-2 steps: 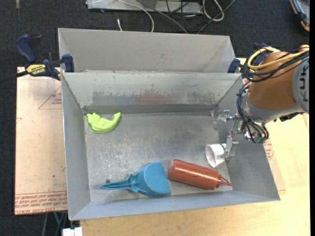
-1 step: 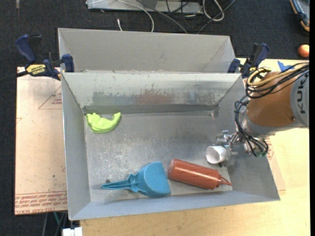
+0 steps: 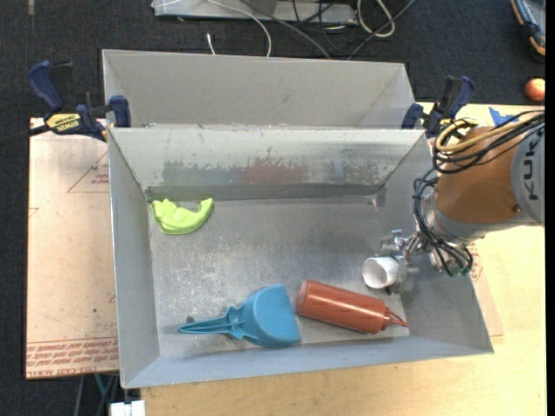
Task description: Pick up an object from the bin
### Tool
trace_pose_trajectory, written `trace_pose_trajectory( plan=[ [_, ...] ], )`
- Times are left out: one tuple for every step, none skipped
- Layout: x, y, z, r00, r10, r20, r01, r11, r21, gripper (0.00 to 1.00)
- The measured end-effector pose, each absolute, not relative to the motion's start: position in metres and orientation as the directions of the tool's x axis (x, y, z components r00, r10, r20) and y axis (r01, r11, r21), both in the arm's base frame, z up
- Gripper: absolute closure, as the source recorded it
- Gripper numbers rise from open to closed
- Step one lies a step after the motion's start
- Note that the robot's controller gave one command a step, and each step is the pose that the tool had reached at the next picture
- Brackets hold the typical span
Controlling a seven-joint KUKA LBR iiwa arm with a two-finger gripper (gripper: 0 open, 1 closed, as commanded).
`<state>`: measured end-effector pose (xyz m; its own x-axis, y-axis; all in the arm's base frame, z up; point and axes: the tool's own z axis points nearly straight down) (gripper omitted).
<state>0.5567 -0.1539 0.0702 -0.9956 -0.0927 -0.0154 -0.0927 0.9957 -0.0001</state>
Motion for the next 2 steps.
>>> trace_pose_trajectory(
  plan=[
    [0.557, -0.142, 0.167, -0.995, -0.096, -0.026, -0.096, 0.995, -0.003, 1.00],
    [0.548, -0.149, 0.233, -0.990, -0.140, -0.014, -0.140, 0.990, 0.000, 1.00]
  ],
)
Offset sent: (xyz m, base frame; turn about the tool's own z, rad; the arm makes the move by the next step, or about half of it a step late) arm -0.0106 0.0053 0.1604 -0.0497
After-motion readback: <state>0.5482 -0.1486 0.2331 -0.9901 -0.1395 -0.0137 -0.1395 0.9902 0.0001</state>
